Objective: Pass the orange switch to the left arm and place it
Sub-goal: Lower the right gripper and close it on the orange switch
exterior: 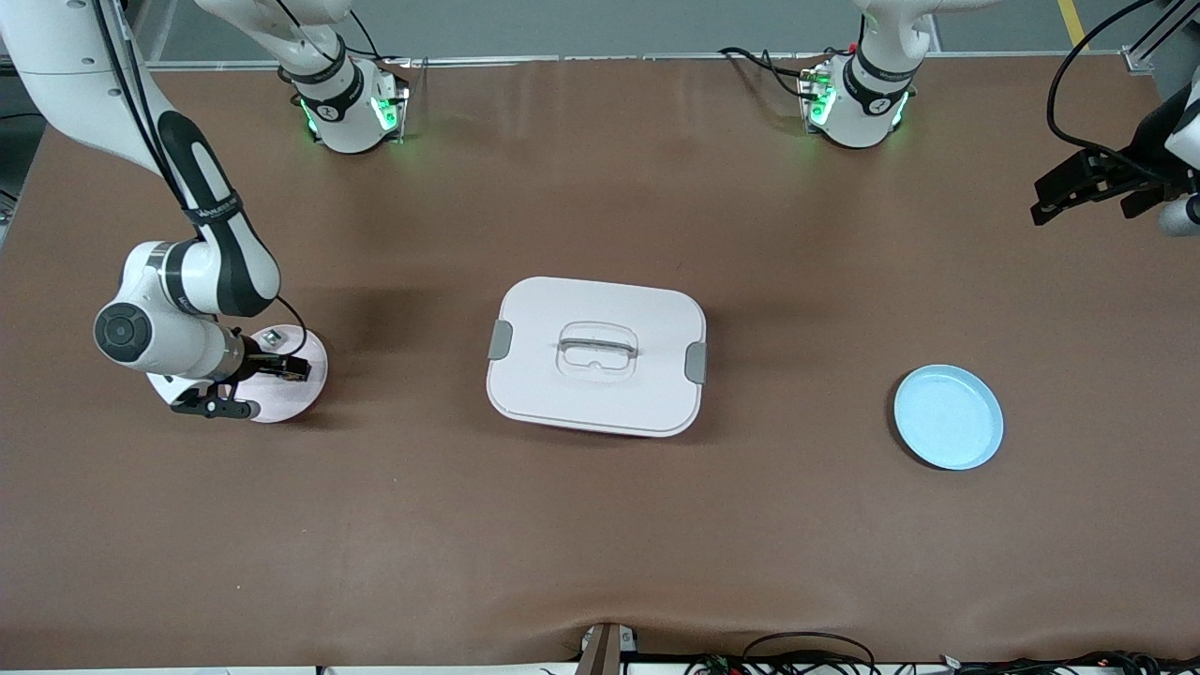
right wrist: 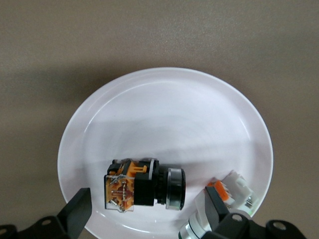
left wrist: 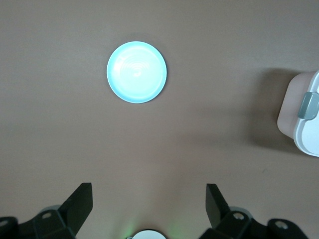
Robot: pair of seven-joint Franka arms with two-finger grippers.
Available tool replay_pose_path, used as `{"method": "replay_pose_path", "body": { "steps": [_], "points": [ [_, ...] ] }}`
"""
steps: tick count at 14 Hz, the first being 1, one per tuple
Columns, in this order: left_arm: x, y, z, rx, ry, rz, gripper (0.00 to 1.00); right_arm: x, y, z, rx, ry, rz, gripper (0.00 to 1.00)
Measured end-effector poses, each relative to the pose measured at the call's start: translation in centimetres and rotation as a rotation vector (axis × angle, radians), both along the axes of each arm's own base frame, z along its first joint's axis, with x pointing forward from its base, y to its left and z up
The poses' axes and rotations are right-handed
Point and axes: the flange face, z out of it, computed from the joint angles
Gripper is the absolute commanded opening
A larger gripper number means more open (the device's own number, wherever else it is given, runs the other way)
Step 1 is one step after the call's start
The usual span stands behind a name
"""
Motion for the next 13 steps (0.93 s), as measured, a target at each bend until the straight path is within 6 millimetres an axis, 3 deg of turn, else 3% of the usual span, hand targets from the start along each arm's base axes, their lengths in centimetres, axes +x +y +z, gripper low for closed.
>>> {"method": "replay_pose_path", "body": {
  "steps": [13],
  "points": [
    [0.0,0.3,-0.3,0.0,0.009,0.005,1.0,-0.6,0.0,-2.5,0.005,0.038,-0.001,1.0]
  ]
}}
